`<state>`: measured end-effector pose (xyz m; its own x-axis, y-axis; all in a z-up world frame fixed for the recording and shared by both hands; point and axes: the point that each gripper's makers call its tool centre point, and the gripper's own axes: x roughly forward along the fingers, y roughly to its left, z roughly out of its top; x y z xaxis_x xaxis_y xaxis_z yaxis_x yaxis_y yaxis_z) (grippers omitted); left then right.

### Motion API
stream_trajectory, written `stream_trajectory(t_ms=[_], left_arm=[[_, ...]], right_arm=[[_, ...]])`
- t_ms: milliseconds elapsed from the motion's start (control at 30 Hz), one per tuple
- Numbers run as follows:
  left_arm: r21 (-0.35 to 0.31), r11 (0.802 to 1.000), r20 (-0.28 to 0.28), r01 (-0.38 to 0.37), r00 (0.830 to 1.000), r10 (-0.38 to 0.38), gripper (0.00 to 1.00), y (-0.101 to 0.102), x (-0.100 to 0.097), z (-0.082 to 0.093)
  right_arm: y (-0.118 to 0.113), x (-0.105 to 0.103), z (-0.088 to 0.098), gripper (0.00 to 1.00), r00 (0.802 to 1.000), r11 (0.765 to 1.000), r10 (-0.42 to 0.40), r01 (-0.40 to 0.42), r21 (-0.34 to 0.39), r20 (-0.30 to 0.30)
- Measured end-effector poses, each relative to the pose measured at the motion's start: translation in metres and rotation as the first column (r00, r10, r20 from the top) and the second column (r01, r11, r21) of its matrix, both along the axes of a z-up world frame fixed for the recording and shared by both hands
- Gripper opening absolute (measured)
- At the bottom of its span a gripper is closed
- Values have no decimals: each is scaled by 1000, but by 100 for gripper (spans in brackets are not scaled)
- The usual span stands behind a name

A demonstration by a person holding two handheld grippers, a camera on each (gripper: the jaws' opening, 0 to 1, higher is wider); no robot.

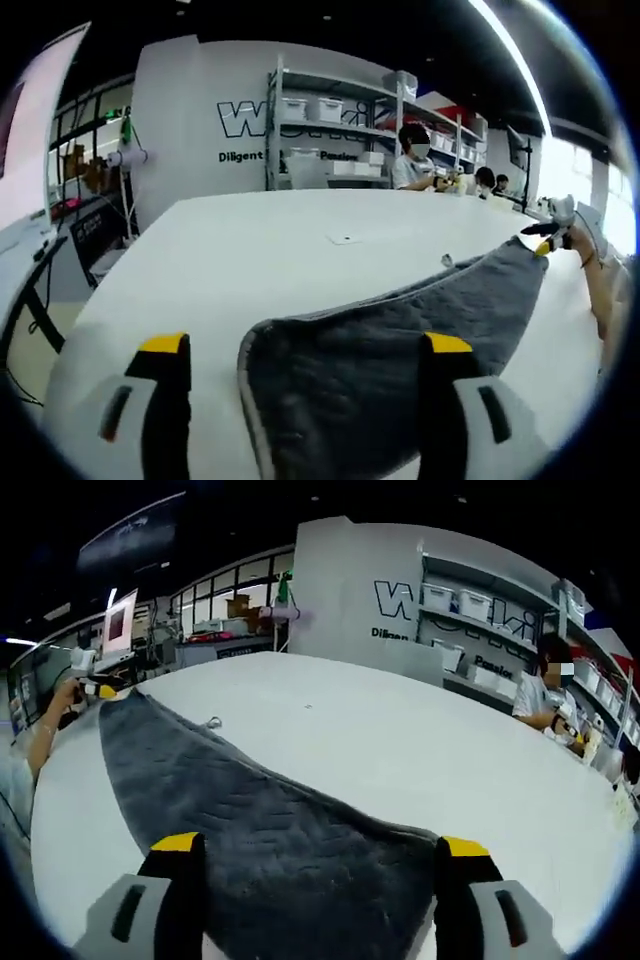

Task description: Fold the towel on the table until its edges align and the towel forms a compact rectangular stack.

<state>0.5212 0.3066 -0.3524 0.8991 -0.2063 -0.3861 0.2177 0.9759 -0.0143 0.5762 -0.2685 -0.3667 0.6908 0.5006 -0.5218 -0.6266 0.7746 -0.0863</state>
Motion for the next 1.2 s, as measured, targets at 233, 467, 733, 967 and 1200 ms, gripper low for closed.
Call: stream_trajectory(t_ms=[233,467,733,967,1200], left_arm=[[-47,993,34,109,994,-107,99,-25,-6,14],[48,992,23,116,993,-117,99,-22,-11,15],[38,987,63,158,985,-160,99,-22,-15,29],[57,972,53,227,972,-230,99,-33,-19,31],[85,931,18,355,934,-357,99,-58,-31,26]], right_arm=[[79,-5,35,99,982,984,175,-176,4,75],[156,-7,64,90,941,947,318,-322,13,117],[247,-11,50,78,872,871,489,-487,-64,18],[310,-11,26,54,807,798,588,-591,-121,-63],[347,3,-9,34,767,742,622,-641,-194,-158]])
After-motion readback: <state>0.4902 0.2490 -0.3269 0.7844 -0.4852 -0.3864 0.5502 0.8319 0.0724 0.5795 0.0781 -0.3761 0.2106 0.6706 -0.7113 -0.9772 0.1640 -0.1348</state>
